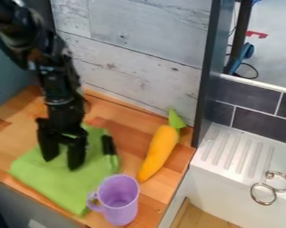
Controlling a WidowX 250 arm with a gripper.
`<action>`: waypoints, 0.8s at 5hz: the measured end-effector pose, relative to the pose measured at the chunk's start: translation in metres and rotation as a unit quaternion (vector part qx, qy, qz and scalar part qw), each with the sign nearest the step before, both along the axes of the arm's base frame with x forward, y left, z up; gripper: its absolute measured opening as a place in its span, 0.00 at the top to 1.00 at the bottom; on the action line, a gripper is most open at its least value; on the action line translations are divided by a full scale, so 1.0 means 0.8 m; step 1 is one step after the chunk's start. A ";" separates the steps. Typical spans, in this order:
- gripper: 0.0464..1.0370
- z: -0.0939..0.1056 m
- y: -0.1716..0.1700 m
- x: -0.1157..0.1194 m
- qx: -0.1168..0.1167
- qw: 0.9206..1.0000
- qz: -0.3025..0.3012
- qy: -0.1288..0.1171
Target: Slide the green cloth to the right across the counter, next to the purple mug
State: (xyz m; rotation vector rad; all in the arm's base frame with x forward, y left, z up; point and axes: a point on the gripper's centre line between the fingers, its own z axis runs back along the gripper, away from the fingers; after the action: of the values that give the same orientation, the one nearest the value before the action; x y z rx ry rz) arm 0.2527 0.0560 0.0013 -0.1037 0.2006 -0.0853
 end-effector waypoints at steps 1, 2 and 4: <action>0.04 0.001 -0.007 -0.004 0.002 1.000 0.013 0.007; 0.04 0.008 -0.003 -0.011 0.010 1.000 0.020 0.018; 0.04 0.068 0.029 -0.009 0.061 0.997 0.045 -0.021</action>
State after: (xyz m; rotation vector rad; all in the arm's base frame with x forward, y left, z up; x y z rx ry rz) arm 0.2456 0.0795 0.0553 0.0103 0.1582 0.0149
